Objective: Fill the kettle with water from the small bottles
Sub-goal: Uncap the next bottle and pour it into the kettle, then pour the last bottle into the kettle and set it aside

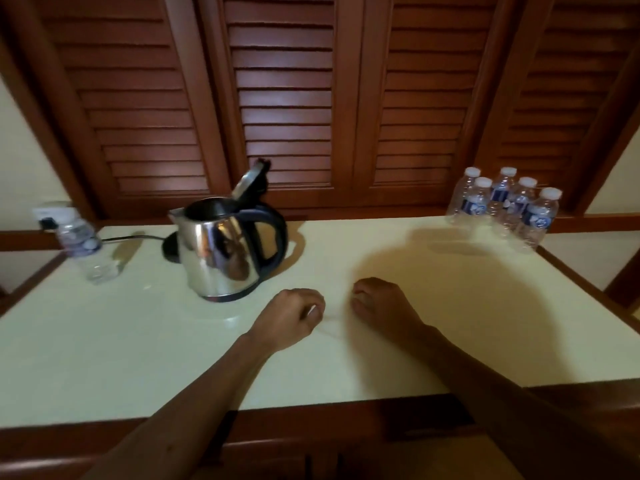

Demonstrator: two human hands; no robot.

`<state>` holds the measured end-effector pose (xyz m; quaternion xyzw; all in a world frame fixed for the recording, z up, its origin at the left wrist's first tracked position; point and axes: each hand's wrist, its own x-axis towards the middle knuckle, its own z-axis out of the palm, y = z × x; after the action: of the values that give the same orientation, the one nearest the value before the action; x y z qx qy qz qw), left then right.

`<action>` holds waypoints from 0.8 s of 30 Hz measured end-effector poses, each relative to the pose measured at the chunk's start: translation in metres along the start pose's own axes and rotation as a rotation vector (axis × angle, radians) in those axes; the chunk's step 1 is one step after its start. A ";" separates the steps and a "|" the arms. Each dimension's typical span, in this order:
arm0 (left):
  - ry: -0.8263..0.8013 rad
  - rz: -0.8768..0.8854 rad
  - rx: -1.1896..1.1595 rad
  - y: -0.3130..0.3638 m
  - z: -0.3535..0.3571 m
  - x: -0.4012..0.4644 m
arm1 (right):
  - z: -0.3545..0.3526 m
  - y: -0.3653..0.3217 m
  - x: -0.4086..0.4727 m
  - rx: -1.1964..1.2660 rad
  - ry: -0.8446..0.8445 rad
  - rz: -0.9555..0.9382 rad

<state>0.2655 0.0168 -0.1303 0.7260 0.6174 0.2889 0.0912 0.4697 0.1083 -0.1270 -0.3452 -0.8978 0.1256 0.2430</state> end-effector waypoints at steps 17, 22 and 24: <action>0.568 -0.748 -0.164 -0.187 -0.190 -0.167 | 0.139 -0.218 0.071 0.256 -0.098 -0.271; 0.615 -0.827 -0.196 -0.227 -0.208 -0.145 | 0.145 -0.215 0.069 0.267 -0.083 -0.223; 0.585 -0.824 -0.254 -0.238 -0.212 -0.135 | 0.146 -0.214 0.069 0.256 -0.068 -0.225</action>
<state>-0.0572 -0.1062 -0.1152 0.2948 0.8115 0.4927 0.1084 0.2296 -0.0096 -0.1433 -0.2042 -0.9151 0.2225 0.2672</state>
